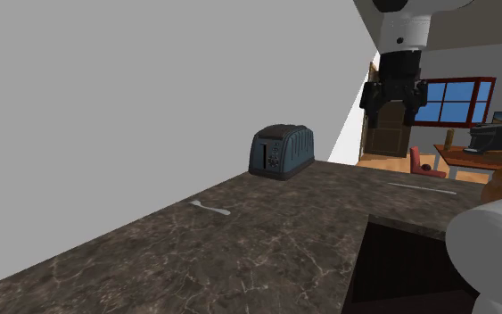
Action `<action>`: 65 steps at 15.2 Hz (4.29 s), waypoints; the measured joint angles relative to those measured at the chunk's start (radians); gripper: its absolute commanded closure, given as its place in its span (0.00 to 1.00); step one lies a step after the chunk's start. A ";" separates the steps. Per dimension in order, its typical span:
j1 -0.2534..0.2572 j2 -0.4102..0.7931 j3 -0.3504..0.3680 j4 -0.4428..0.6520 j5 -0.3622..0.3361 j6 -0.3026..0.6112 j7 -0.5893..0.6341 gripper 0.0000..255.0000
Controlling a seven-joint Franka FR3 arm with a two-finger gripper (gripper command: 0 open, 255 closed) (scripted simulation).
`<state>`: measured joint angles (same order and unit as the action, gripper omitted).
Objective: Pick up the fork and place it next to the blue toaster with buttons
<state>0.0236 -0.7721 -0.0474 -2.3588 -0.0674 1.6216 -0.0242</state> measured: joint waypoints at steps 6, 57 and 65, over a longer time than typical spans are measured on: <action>0.038 0.067 0.056 -0.022 0.032 0.094 0.039 0.00; 0.434 1.395 0.386 0.792 -0.334 0.593 0.500 0.00; 0.434 1.395 0.385 0.792 -0.334 0.595 0.501 1.00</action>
<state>0.4574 0.6231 0.3377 -1.5667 -0.4018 2.2161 0.4764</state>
